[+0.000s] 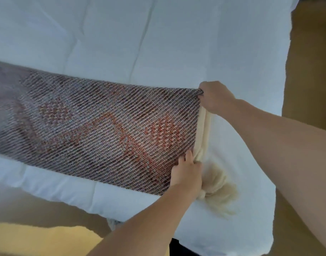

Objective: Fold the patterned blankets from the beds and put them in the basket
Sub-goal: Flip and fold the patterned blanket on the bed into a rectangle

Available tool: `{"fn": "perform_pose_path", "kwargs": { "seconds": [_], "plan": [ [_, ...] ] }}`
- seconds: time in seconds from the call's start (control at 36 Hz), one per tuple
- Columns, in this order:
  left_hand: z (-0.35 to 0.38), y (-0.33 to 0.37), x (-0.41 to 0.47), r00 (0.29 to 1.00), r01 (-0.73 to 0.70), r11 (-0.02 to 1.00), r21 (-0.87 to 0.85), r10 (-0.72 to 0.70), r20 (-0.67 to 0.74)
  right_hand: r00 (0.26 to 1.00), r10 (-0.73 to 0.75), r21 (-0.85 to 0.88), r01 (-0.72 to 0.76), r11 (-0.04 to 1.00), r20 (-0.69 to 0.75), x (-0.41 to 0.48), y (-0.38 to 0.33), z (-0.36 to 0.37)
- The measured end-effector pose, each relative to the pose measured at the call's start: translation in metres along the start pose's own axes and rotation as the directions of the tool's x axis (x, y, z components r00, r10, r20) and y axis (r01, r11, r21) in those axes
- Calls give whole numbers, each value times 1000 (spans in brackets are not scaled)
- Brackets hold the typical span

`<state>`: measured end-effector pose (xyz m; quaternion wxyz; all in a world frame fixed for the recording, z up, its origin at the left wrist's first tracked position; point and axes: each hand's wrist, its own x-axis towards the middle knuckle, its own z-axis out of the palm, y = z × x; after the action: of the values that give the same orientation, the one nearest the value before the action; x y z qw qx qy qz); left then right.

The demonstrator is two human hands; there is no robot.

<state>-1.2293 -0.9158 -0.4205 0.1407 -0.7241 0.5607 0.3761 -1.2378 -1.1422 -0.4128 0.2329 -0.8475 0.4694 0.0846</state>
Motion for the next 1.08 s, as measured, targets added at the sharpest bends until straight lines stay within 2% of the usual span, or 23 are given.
{"fn": "perform_pose_path", "kwargs": {
  "seconds": [0.19, 0.33, 0.5, 0.67, 0.81, 0.92, 1.08],
  "plan": [
    [-50, -40, -78, 996, 78, 994, -79, -81, -35, 999, 34, 165, -32, 986, -12, -27, -50, -55],
    [-86, -87, -151, 978, 134, 980, -147, -155, -143, 995, 76, 383, -49, 922, -57, -56, -106, -99],
    [-127, -158, -236, 883, 240, 940, -243, -316, -348, 997, 63, 545, -25, 838, -51, -88, -197, -137],
    [-147, -231, -299, 792, 214, 918, -334, -363, -491, 995, 58, 678, 16, 735, -87, -114, -296, -165],
    [-152, -294, -337, 731, 125, 916, -380, -345, -589, 990, 72, 713, 38, 700, -124, -131, -369, -174],
    [-153, -340, -363, 729, 41, 931, -362, -276, -626, 966, 60, 614, 112, 781, -251, -128, -417, -166],
    [-157, -408, -391, 696, 9, 937, -348, -256, -671, 938, 57, 568, 157, 808, -341, -125, -486, -154]
  ]
}}
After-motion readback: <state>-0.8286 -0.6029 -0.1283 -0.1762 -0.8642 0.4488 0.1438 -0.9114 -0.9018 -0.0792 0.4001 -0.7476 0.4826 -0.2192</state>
